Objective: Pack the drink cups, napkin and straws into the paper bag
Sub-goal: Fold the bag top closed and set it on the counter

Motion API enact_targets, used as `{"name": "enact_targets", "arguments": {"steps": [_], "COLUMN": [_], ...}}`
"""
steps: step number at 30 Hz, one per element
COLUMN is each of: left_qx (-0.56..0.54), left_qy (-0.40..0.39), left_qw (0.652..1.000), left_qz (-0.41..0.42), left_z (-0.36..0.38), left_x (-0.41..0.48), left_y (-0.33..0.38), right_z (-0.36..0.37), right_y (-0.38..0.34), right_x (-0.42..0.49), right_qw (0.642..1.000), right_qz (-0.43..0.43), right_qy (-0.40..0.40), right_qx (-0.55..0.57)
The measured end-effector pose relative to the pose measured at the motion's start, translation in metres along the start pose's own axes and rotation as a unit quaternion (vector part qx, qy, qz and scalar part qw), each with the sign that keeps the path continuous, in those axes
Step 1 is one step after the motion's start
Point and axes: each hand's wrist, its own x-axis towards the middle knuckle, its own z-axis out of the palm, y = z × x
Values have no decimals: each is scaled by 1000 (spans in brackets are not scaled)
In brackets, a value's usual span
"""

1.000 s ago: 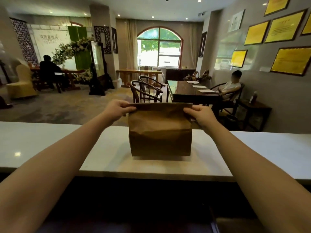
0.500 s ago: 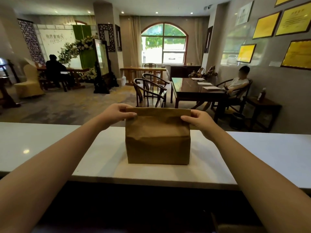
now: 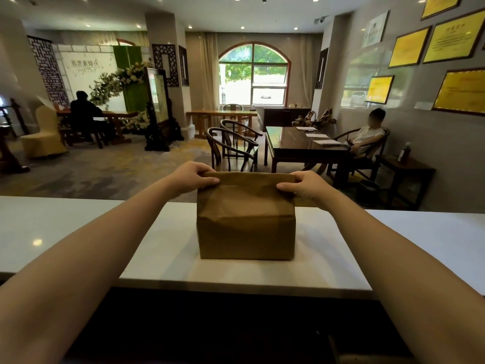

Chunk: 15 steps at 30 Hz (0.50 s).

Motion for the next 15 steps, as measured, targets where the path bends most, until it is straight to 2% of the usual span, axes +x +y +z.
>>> {"name": "enact_targets", "arguments": {"steps": [8, 15], "left_qx": [-1, 7], "left_qy": [18, -19], "left_qw": [1000, 1000], "left_qz": [-7, -5], "left_z": [6, -3], "left_x": [8, 16], "left_y": [-8, -6], "right_z": [6, -4], "right_y": [5, -1], "right_x": [9, 13], "right_qw": [1000, 999], "right_qz": [7, 24], "right_qy": [29, -16], "right_qx": [-3, -17]}}
